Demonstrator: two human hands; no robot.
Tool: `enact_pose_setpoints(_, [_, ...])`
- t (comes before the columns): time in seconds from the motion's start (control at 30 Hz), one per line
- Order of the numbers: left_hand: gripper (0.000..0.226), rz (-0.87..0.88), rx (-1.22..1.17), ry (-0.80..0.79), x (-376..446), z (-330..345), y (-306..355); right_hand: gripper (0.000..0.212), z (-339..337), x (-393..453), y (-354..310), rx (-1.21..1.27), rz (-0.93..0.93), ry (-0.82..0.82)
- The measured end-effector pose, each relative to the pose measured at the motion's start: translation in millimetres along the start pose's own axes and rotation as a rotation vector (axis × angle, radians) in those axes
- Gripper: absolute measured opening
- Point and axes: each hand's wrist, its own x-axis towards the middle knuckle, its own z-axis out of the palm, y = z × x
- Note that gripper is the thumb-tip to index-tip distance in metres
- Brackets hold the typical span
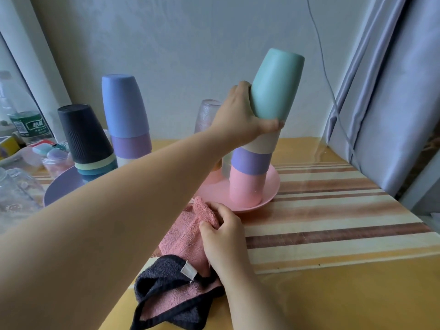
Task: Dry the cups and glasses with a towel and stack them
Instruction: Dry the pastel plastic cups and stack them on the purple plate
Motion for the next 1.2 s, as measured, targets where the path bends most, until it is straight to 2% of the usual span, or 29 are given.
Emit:
enact_pose_setpoints(0.2, [0.066, 0.029, 0.023, 0.038, 4.4, -1.5, -2.5, 0.034, 2.8, 0.7, 2.4, -0.021, -0.005, -0.001])
enact_pose_setpoints(0.47, [0.058, -0.152, -0.300, -0.019, 8.9, 3.6, -1.8, 0.032, 5.7, 1.2, 3.9, -0.029, -0.011, 0.014])
enact_pose_setpoints(0.63, [0.069, -0.156, -0.462, -0.049, 9.8, 5.4, 1.4, 0.032, 5.3, 2.0, 3.5, -0.019, -0.009, 0.003])
enact_pose_setpoints(0.97, [0.070, -0.162, -0.650, 0.040, 13.1, 0.0, 14.7, 0.032, 5.2, 0.8, 1.1, -0.032, -0.006, -0.003])
enact_pose_setpoints(1.2, [0.047, -0.173, -0.721, 0.107, 9.1, -15.8, 24.5, 0.032, 4.3, -0.1, 0.3, -0.050, -0.001, -0.001])
